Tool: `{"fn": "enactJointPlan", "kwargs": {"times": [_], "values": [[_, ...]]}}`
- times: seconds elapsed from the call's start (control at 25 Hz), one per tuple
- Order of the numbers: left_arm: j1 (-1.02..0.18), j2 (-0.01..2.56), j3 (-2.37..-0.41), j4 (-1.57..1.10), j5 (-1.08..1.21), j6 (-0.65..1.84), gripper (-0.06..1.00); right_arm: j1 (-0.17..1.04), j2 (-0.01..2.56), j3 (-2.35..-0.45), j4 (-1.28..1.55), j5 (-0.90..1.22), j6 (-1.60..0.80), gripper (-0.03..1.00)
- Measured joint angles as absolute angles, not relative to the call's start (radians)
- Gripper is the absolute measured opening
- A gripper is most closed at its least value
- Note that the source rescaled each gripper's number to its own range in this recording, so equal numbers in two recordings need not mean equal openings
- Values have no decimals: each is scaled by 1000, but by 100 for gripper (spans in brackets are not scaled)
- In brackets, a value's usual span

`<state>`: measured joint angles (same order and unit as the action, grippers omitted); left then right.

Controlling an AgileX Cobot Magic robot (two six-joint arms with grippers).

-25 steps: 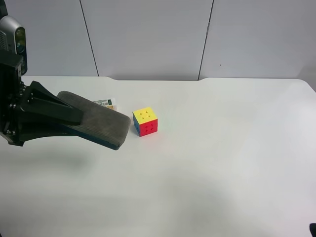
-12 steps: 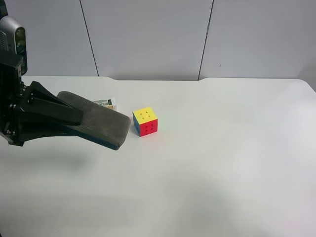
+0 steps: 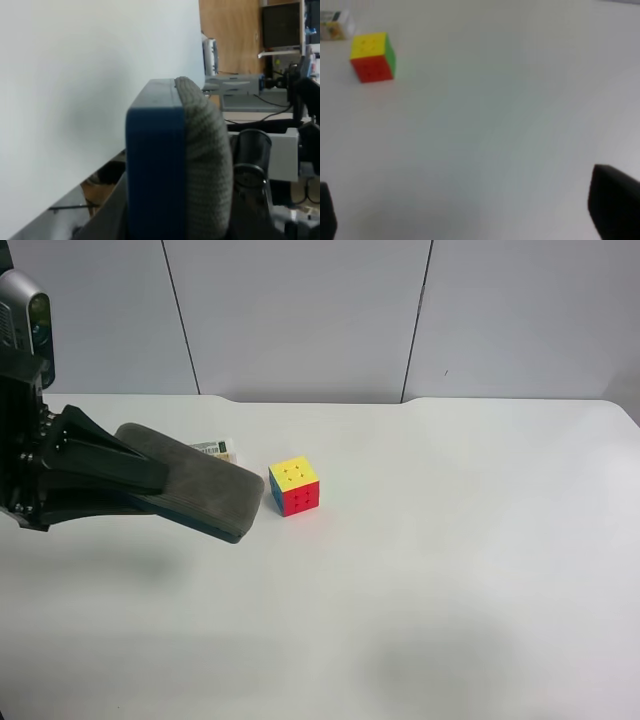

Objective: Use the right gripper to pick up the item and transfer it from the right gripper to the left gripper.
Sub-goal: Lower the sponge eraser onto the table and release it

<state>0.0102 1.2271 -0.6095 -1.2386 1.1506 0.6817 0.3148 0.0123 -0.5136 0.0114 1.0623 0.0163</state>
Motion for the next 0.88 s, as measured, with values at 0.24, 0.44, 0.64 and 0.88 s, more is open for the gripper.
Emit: {"fn": "enactJointPlan", "kwargs": {"times": [0.24, 0.44, 0.64, 0.88], "values": [[10, 1227, -610, -1239, 1077, 688, 0, 248, -3, -514, 11, 1063, 16, 99], [10, 1227, -610, -1239, 921, 724, 0, 248, -3, -514, 11, 1063, 16, 99], [10, 1245, -610, -1234, 866, 825, 0, 248, -3, -514, 11, 1063, 16, 99], [10, 1377, -610, -1210, 882, 896, 0, 248, -3, -514, 11, 1063, 16, 99]]}}
